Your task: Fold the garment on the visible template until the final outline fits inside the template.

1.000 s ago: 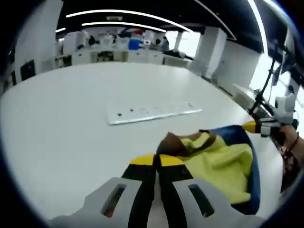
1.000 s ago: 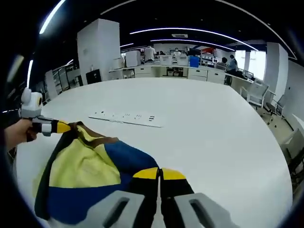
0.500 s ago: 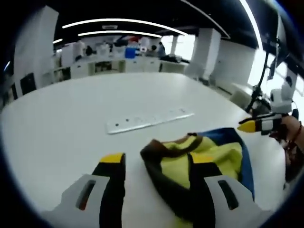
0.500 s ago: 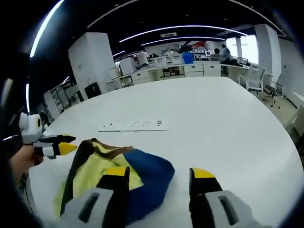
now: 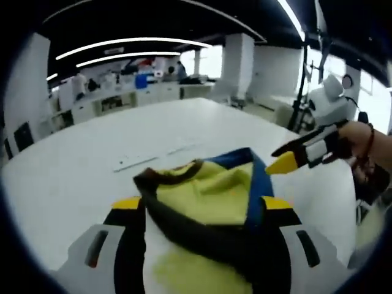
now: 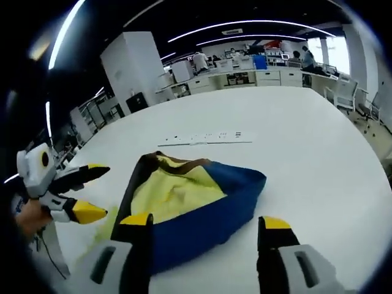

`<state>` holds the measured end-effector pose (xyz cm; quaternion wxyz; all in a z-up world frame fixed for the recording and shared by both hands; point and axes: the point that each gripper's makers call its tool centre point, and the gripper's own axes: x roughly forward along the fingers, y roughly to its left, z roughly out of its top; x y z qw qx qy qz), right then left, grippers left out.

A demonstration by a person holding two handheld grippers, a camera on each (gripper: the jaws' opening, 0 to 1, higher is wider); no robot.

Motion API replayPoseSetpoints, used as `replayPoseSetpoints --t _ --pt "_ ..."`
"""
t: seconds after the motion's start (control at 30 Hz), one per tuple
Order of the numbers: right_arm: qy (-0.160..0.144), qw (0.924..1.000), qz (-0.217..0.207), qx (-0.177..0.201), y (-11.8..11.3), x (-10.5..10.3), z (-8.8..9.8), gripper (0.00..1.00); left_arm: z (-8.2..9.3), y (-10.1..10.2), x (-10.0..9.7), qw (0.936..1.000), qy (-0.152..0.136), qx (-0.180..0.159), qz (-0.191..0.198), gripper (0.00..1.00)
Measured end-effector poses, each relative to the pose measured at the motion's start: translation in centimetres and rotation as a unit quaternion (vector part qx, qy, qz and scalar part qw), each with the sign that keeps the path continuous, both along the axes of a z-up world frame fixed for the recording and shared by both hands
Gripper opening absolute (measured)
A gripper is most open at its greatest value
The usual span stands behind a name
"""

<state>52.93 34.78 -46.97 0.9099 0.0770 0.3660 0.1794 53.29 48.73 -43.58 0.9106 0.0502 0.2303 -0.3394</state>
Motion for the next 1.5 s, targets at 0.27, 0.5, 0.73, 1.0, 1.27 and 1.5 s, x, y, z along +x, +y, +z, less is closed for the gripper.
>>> replayPoseSetpoints --t 0.27,0.5,0.73,1.0,1.27,1.5 --pt "0.006 0.9997 0.02 0.01 2.0 -3.0 -1.0 0.7 -0.9 -1.3 -3.3 0.9998 0.002 0.006 -0.016 0.73" --pt "0.01 0.9994 0.019 0.026 3.0 -5.0 -2.0 0.67 -1.7 -1.7 -5.5 0.999 -0.006 0.024 -0.036 0.69" --pt "-0.004 0.9972 0.046 0.059 5.1 -6.3 -2.1 0.61 -3.3 -1.4 -7.3 0.9993 0.012 0.028 -0.022 0.64" --pt "0.001 0.9966 0.059 0.057 6.8 -7.3 -3.2 0.48 -5.1 -1.2 -9.2 0.9979 0.032 0.049 -0.028 0.53" --pt "0.011 0.997 0.053 0.055 7.4 -7.5 -4.0 0.21 -6.5 -1.6 -10.7 0.995 0.057 0.063 -0.052 0.13" --pt "0.01 0.9969 0.055 0.056 7.6 -7.6 -4.2 0.04 -6.9 -1.8 -11.3 0.9954 0.076 0.038 -0.043 0.01"
